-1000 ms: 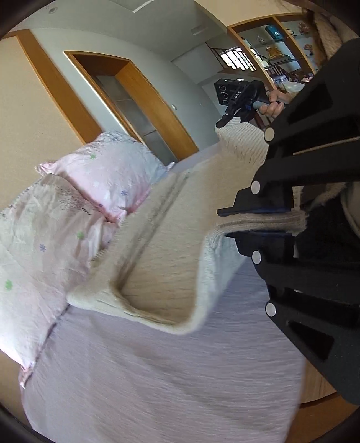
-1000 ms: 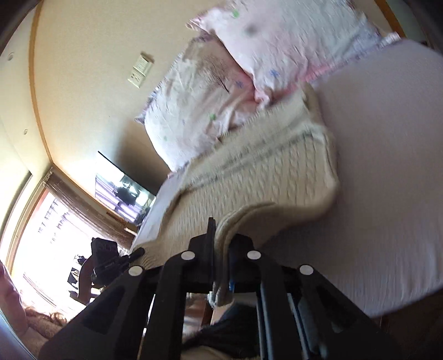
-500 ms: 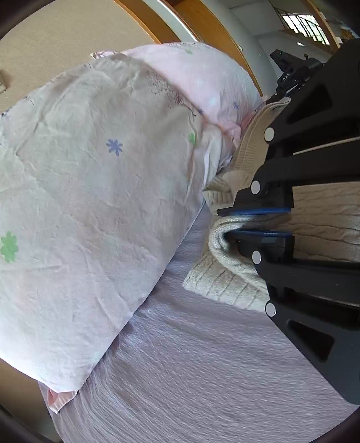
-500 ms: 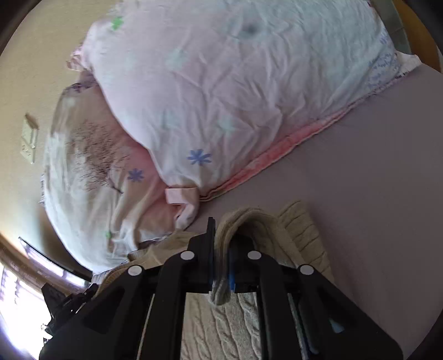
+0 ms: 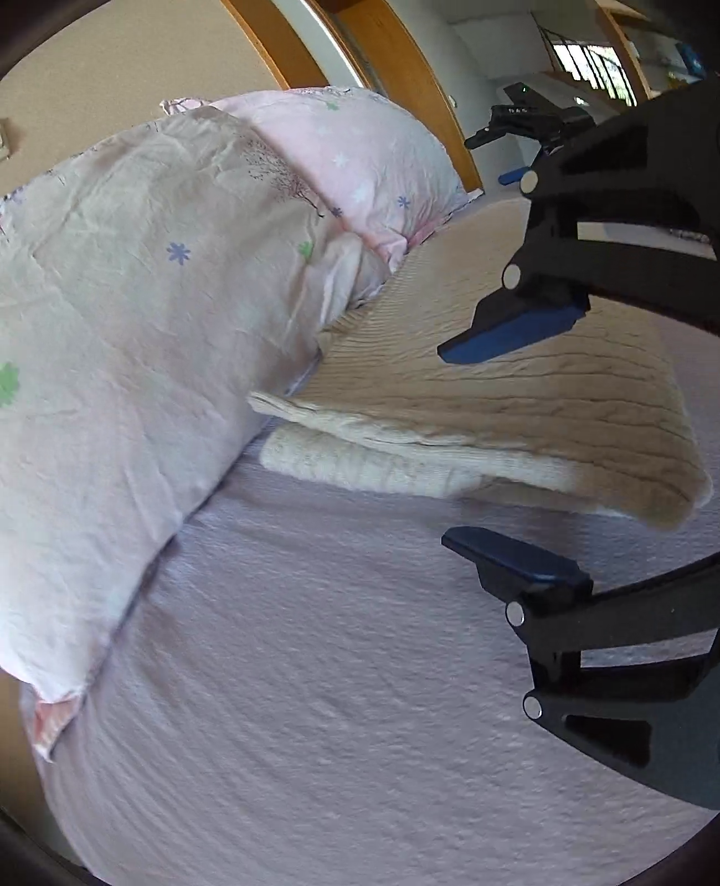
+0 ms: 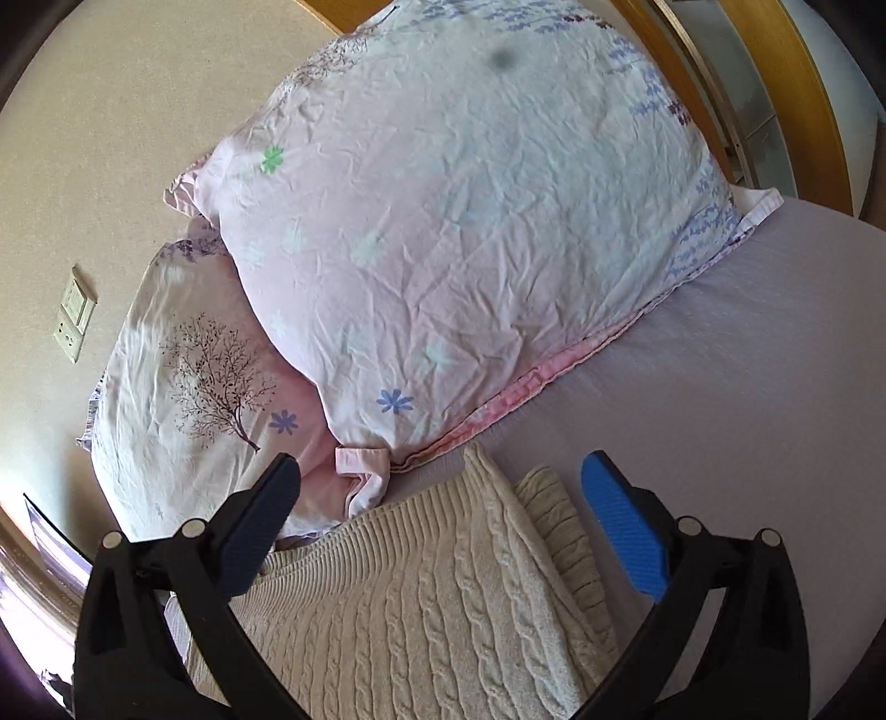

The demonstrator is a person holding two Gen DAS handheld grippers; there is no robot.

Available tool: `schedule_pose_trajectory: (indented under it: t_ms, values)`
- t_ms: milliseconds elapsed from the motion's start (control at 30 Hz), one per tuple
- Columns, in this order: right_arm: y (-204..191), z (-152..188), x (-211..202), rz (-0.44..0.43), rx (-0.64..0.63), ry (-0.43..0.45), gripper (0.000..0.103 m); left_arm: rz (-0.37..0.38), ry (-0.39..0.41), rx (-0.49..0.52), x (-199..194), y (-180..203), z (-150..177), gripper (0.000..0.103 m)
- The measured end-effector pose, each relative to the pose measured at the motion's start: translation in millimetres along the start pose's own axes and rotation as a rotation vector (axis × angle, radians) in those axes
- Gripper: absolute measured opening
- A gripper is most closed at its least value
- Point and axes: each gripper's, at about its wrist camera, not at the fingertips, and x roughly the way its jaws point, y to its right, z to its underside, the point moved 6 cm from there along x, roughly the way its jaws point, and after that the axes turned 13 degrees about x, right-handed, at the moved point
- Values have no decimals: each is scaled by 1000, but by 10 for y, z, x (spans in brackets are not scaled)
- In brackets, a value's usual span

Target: Fold small clothes

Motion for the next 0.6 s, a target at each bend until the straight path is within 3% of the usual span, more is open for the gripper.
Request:
schedule_pose_trajectory:
  t_ms: [100, 200, 300, 467, 600]
  values:
    - [-17, 45, 9, -10, 10, -21, 101, 44, 14, -16, 55, 56, 82, 48]
    - [3, 31, -23, -40, 44, -45, 101, 110, 6, -115, 139, 59, 173, 26]
    - [8, -22, -76, -69, 58, -48, 101, 212, 70, -200, 68, 191, 131, 21]
    - [-5, -193, -276, -103, 60, -9, 101, 423, 130, -97, 79, 1283, -101, 17]
    - [43, -347, -387, -84, 7, 33, 101, 595, 62, 2, 681, 2372, -85, 16]
